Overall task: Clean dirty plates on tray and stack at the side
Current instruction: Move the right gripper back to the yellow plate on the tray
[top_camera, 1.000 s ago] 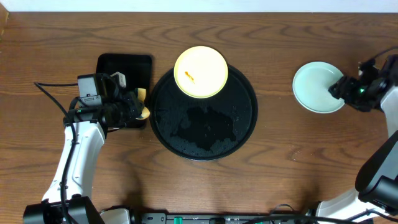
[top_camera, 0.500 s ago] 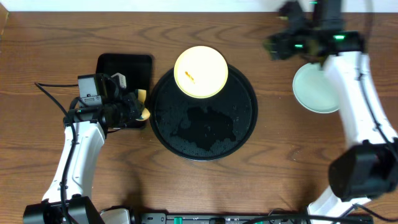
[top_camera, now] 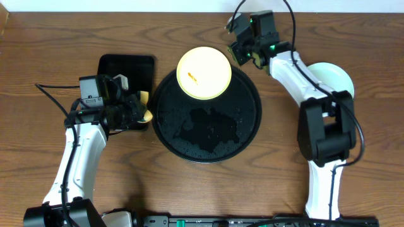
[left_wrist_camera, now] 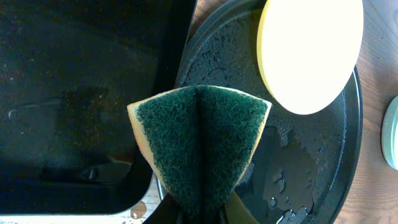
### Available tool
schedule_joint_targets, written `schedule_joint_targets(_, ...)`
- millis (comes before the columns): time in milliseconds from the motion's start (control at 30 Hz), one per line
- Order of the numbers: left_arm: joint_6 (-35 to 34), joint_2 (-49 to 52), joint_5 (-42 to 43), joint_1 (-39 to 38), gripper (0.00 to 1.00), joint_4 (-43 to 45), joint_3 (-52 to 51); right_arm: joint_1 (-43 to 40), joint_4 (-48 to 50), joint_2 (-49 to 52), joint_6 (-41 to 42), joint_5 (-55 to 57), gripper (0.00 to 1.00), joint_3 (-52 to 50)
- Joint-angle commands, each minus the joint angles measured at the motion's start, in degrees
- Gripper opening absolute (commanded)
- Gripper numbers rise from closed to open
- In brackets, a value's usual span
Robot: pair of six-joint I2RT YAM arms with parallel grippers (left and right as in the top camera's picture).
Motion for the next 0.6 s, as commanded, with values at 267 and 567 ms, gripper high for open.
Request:
schedule_joint_targets(267,0.79,-0.09,-0.31,0.20,0.12,-0.28,-0.17,3.91,2.60,6.69,1.20,-2.73,0.43,0.11)
schedule_joint_targets(567,0.79,-0.07,-0.35,0.20,0.12,-0.70,-0.17,3.78,0.37,6.69,1.62,-2.54,0.19,-0.04)
